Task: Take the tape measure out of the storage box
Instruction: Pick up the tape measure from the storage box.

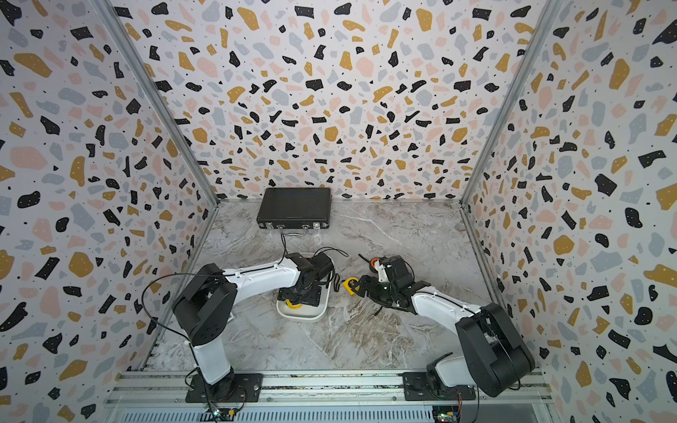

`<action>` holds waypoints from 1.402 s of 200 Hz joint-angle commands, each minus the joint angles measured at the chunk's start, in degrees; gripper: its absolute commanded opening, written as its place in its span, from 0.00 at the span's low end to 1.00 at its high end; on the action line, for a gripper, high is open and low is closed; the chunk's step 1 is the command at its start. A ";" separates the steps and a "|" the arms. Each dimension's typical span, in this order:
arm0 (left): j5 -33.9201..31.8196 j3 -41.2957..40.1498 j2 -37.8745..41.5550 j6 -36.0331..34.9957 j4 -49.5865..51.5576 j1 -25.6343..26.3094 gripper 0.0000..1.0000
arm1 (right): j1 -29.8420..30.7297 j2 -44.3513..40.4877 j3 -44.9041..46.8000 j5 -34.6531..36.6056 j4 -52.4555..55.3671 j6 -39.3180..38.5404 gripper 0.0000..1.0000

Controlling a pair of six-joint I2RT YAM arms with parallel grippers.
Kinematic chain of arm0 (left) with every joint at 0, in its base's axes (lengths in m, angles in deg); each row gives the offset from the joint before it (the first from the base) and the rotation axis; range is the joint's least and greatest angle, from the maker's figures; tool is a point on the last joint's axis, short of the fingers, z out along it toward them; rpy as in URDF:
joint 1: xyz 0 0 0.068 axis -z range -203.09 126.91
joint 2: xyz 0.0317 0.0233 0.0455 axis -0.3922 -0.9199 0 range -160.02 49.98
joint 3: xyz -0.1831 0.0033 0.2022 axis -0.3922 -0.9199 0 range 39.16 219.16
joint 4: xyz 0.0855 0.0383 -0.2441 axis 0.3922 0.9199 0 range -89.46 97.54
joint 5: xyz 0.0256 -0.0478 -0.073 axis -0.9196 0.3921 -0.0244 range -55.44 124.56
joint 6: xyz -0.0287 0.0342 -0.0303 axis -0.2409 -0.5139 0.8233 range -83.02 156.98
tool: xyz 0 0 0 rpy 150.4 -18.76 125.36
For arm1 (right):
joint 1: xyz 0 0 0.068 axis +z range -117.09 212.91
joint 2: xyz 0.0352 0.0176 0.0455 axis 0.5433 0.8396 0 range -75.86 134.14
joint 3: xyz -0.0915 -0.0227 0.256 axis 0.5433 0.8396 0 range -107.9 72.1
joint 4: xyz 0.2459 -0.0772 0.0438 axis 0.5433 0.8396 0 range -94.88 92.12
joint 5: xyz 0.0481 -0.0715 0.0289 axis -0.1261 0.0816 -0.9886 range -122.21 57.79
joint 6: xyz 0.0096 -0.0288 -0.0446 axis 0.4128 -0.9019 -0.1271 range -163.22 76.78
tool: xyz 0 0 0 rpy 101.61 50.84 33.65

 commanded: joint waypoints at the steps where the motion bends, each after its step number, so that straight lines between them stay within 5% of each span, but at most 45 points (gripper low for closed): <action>1: -1.34 0.55 2.26 1.57 1.55 0.18 0.91 | -0.20 -0.01 -0.15 -0.46 -0.17 -0.35 0.88; 214: 5.57 -0.21 -2.73 5.70 -3.47 -1.33 0.69 | -0.21 1.37 -1.98 -1.26 0.84 -1.32 0.89; 280: 8.79 -0.59 -3.42 6.42 -5.04 -1.80 0.46 | -0.25 0.56 -2.11 -1.08 1.82 -1.58 0.89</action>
